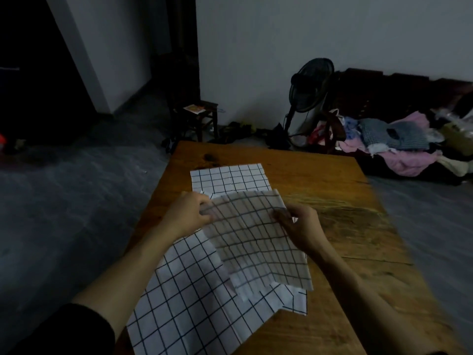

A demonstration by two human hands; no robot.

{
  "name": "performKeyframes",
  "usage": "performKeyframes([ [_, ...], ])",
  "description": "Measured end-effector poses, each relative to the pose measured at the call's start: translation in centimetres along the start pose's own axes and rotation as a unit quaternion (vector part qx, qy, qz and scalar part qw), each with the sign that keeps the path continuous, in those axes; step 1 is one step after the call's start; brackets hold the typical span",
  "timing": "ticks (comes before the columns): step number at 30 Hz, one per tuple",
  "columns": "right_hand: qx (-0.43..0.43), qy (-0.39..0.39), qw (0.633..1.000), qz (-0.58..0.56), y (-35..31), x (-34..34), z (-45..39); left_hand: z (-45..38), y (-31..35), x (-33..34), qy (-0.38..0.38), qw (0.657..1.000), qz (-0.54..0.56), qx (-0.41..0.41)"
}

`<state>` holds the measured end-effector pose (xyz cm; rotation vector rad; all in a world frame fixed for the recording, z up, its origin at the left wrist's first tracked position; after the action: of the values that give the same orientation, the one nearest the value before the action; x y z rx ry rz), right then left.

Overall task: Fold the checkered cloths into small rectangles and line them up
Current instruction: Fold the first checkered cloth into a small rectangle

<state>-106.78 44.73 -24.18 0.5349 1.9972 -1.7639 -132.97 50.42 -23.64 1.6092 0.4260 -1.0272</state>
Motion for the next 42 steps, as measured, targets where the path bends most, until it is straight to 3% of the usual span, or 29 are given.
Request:
performKeyframes([
  [3,-0.021,-0.001,1.0,0.009,-0.9,-0.3,-1.3,-0.8,0.4,-2.5,0.059,0.998,-0.013,0.007],
  [7,-0.072,0.061,0.995,-0.032,-2.4,-1.8,-1.6,0.4,2.4,-5.5,0.134,0.985,0.088,0.071],
  [11,-0.085,0.066,0.994,-0.034,-1.8,-1.3,-0.6,1.9,2.1,-4.8,0.086,0.969,0.219,0.079],
  [15,-0.085,0.059,0.995,0.002,0.7,0.4,2.2,4.5,1.0,-1.6,0.025,0.964,0.253,0.075],
  [19,-0.095,0.021,0.995,0.034,4.6,2.6,5.8,7.4,-1.3,4.0,-0.051,0.976,0.203,0.062],
  [29,0.027,-0.128,0.984,0.121,12.9,8.0,14.5,14.1,-5.8,14.9,-0.145,0.977,0.159,-0.013],
  [33,0.068,-0.167,0.975,0.132,14.2,9.3,15.9,15.3,-7.0,16.8,-0.166,0.97,0.17,-0.053],
  [42,0.02,-0.246,0.936,0.25,16.1,12.4,14.5,15.4,-7.5,16.9,-0.124,0.957,0.24,-0.104],
])
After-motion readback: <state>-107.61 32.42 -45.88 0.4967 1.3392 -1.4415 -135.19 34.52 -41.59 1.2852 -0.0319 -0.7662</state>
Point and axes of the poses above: each hand's wrist, its own z-axis away from the middle knuckle, its own x-axis out of the palm, y = z × x, the point moved 6 cm from there along -z, towards the middle knuckle, and after that the axes turned 4 degrees about -y, right-handed, at the moved point
